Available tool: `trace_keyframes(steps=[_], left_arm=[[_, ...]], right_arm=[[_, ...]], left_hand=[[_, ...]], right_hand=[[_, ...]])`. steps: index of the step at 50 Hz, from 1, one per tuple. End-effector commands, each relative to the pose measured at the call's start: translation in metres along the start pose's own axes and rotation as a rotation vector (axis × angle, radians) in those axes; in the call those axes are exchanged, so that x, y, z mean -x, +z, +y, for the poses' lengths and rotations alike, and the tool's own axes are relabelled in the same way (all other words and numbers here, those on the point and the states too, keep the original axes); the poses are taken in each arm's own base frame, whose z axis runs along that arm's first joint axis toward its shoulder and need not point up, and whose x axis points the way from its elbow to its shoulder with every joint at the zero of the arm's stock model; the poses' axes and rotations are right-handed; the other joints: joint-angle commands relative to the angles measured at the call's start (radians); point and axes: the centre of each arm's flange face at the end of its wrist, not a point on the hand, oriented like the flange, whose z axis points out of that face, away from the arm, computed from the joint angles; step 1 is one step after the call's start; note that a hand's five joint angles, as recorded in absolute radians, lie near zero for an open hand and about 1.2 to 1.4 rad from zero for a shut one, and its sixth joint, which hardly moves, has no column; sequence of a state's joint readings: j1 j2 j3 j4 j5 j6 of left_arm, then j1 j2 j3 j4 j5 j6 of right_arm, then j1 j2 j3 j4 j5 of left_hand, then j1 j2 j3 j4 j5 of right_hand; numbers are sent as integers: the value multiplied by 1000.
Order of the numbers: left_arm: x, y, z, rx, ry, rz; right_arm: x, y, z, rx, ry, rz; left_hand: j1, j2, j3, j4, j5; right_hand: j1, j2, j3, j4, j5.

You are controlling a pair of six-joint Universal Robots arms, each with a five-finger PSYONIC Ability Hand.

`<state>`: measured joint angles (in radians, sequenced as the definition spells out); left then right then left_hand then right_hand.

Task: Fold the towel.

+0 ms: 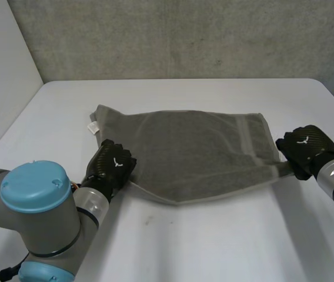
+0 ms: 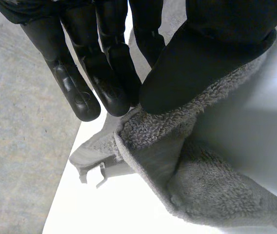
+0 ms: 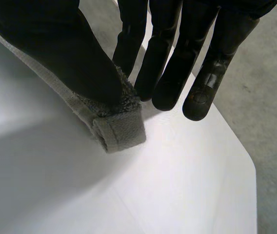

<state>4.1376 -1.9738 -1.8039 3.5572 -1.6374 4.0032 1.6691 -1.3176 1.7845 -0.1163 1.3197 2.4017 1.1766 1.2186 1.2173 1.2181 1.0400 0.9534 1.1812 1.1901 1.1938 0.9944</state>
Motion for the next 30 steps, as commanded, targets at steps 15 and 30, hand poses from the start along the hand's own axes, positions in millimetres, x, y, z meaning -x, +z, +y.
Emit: trace_keyframes(steps=[15, 30], left_arm=[[18, -21, 6, 70, -298, 3], [49, -33, 16, 109, -704, -97]], right_arm=[[-19, 5, 22, 63, 47, 43], [-13, 4, 26, 73, 60, 22]], left_hand=[[-907, -949, -948, -949, -945], [-893, -935, -933, -934, -931]], right_hand=[[443, 215, 206, 202, 227], [443, 215, 206, 202, 227]])
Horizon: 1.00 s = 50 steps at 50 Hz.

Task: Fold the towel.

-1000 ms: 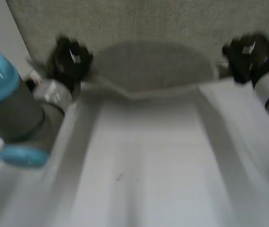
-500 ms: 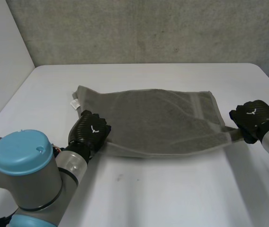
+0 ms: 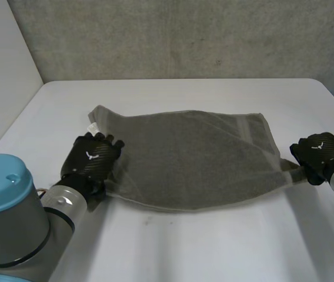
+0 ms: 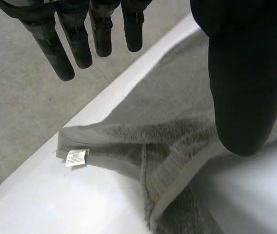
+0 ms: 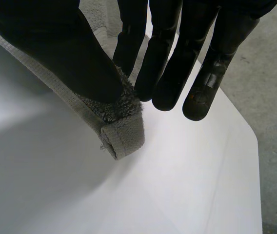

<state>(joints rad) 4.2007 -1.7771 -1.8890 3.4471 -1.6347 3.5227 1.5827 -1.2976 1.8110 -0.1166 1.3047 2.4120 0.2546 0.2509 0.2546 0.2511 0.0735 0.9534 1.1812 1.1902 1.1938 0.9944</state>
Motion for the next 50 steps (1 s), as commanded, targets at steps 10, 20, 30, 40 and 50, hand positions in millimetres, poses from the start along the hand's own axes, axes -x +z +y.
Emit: trace_keyframes(steps=[10, 20, 30, 40, 50], left_arm=[[60, 11, 30, 144, -459, -194], [52, 9, 43, 230, -543, -111], [43, 14, 57, 292, -555, -63], [40, 25, 66, 320, -547, -57], [48, 28, 50, 258, -521, -76]], right_arm=[[-5, 5, 9, 21, 22, 12], [-7, 8, 12, 27, 25, 13], [-5, 8, 13, 25, 28, 1], [-3, 8, 15, 33, 31, -8], [-8, 8, 10, 27, 8, 8]], left_hand=[[56, 59, 56, 59, 62], [200, 203, 200, 203, 206], [426, 429, 426, 429, 432], [735, 739, 735, 739, 742], [1142, 1145, 1142, 1145, 1148]], right_hand=[[443, 215, 206, 202, 227], [443, 215, 206, 202, 227], [443, 215, 206, 202, 227], [443, 215, 206, 202, 227], [443, 215, 206, 202, 227]])
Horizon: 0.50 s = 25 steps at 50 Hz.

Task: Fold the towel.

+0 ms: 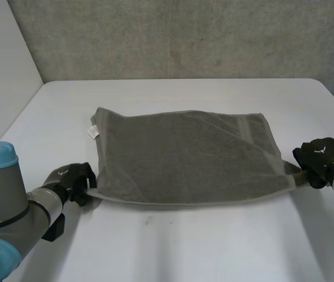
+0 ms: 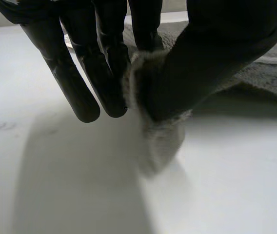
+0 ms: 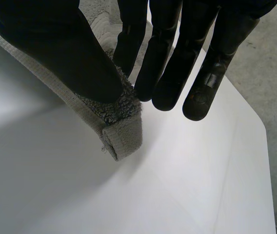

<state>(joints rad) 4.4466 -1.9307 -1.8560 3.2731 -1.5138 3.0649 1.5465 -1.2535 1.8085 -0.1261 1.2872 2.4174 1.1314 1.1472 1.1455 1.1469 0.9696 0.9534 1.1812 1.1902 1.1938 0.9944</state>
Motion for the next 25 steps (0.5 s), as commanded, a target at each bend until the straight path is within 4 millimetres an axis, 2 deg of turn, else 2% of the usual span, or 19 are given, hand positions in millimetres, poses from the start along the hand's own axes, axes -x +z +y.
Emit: trace_keyframes(steps=[1, 2, 3, 5, 6, 8, 9, 10, 11, 13, 14, 16, 21, 25], left_arm=[[-5, -9, -22, -85, 44, 9], [-7, -17, -32, -124, 90, 10], [-7, -17, -32, -125, 91, 10], [-9, -30, -46, -182, 240, 4], [-9, -30, -46, -182, 241, 4], [-14, -45, -52, -211, 456, -10], [-14, -46, -52, -212, 457, -10], [-19, -55, -51, -211, 569, -7], [-19, -55, -51, -211, 571, -7], [-26, -73, -48, -209, 760, -11], [-26, -73, -48, -209, 761, -11], [-25, -85, -45, -192, 895, -59], [-17, -98, -43, -145, 1005, -158], [-21, -103, -39, -145, 1034, -147]], right_arm=[[-6, 0, -6, -5, -24, 19], [-9, -2, -8, -2, -28, 25], [-9, -2, -8, -2, -28, 25], [-16, -17, -24, -7, -66, 28], [-16, -17, -24, -7, -66, 28], [-24, -40, -42, -16, -103, 26], [-24, -40, -42, -16, -103, 26], [-26, -49, -48, -11, -117, 23], [-26, -49, -48, -11, -117, 23], [-29, -66, -54, 20, -145, 3], [-29, -66, -54, 20, -145, 3], [-29, -81, -58, 56, -195, -23], [-29, -98, -55, 118, -273, -56], [-27, -100, -51, 137, -297, -80]], left_hand=[[265, 249, 251, 249, 252], [265, 249, 251, 249, 252], [265, 249, 251, 249, 252], [265, 249, 251, 249, 252], [265, 249, 251, 249, 252], [265, 249, 251, 249, 252], [265, 249, 251, 249, 252], [265, 249, 251, 249, 252], [265, 249, 251, 249, 252], [265, 249, 251, 249, 252], [265, 249, 251, 249, 252], [265, 249, 251, 249, 252], [265, 249, 251, 249, 252], [265, 249, 251, 249, 252]], right_hand=[[443, 215, 206, 202, 227], [443, 215, 206, 202, 227], [443, 215, 206, 202, 227], [443, 215, 206, 202, 227], [443, 215, 206, 202, 227], [443, 215, 206, 202, 227], [443, 215, 206, 202, 227], [443, 215, 206, 202, 227], [443, 215, 206, 202, 227], [443, 215, 206, 202, 227], [443, 215, 206, 202, 227], [443, 215, 206, 202, 227], [443, 215, 206, 202, 227], [443, 215, 206, 202, 227]])
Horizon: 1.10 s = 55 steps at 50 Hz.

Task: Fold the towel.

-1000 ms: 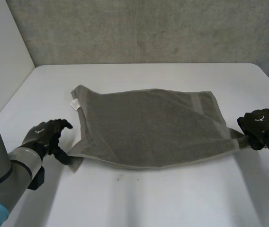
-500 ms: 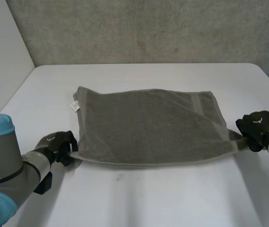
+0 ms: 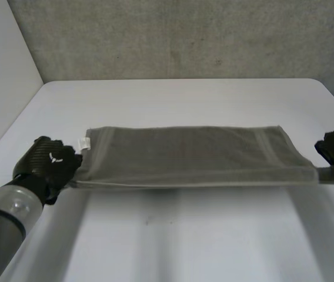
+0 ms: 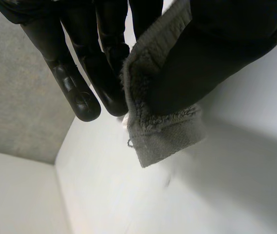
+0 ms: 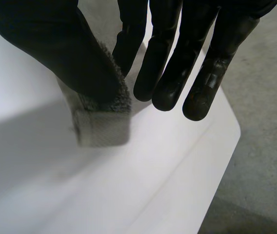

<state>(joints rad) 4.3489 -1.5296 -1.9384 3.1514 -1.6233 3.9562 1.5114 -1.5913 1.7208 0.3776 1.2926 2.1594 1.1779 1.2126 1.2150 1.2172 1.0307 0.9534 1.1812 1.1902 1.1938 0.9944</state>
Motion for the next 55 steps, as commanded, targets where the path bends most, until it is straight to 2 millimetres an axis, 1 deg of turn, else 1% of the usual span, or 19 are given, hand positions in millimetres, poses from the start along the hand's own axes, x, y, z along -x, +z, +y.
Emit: trace_keyframes(steps=[1, 5, 8, 10, 13, 15, 16, 18, 21, 26, 29, 37, 44, 49, 50, 51, 52, 53, 55], left_arm=[[-6, -16, 2, 37, 117, -8], [-12, -13, 2, 30, 122, 9], [-21, 3, 4, 35, 135, 35], [-27, 24, 5, 35, 136, 43], [-31, 36, 7, 40, 136, 46], [-36, 62, 7, 34, 141, 37], [-36, 63, 7, 34, 141, 37], [-37, 88, 4, 19, 140, 19], [-37, 100, 2, 10, 138, 12], [-36, 145, -7, -27, 132, -29], [-36, 155, -9, -35, 130, -38], [-38, 204, -18, -91, 133, -86], [-43, 224, -17, -101, 214, -107], [-46, 228, -14, -97, 250, -108], [-46, 228, -14, -99, 250, -109], [-46, 228, -14, -99, 250, -109], [-46, 228, -14, -96, 250, -111], [-46, 228, -13, -95, 249, -111], [-45, 228, -14, -95, 249, -116]], right_arm=[[6, -12, 8, 58, -76, -61], [10, -8, 10, 54, -68, -65], [9, 5, 12, 39, -43, -42], [8, 27, 20, 47, -5, -30], [7, 38, 23, 46, 15, -22], [7, 58, 25, 38, 60, -19], [7, 58, 25, 38, 60, -19], [12, 80, 21, 17, 78, -13], [17, 92, 17, 6, 68, -11], [21, 135, 6, -29, 23, 95], [21, 145, 6, -41, 19, 118], [24, 183, -17, -163, -22, 220], [28, 214, -19, -172, -31, 271], [28, 222, -19, -160, -30, 295], [26, 223, -19, -155, -28, 308], [25, 223, -19, -155, -27, 308], [24, 223, -20, -151, -24, 319], [22, 222, -20, -142, -20, 332], [19, 221, -21, -140, -15, 347]], left_hand=[[218, 184, 181, 179, 191], [218, 184, 181, 179, 191], [218, 184, 181, 179, 191], [218, 184, 181, 179, 191], [218, 184, 181, 179, 191], [218, 184, 181, 179, 191], [218, 184, 181, 179, 191], [218, 184, 181, 179, 191], [218, 184, 181, 179, 191], [218, 184, 181, 179, 191], [218, 184, 181, 179, 191], [218, 184, 181, 179, 191], [218, 184, 181, 179, 191], [218, 184, 181, 179, 191], [39, 4, 1, -1, 11], [37, 2, 0, -3, 9], [-347, -382, -384, -386, -374], [-540, -574, -577, -579, -567], [-649, -684, -686, -689, -676]], right_hand=[[443, 215, 206, 202, 227], [443, 215, 206, 202, 227], [443, 215, 206, 202, 227], [443, 215, 206, 202, 227], [443, 215, 206, 202, 227], [443, 215, 206, 202, 227], [443, 215, 206, 202, 227], [443, 215, 206, 202, 227], [443, 215, 206, 202, 227], [443, 215, 206, 202, 227], [443, 215, 206, 202, 227], [443, 215, 206, 202, 227], [443, 215, 206, 202, 227], [286, 58, 49, 46, 70], [-11, -239, -248, -252, -227], [-14, -242, -251, -254, -230], [-441, -669, -678, -682, -657], [-719, -947, -956, -959, -934], [-779, -1007, -1016, -1019, -994]])
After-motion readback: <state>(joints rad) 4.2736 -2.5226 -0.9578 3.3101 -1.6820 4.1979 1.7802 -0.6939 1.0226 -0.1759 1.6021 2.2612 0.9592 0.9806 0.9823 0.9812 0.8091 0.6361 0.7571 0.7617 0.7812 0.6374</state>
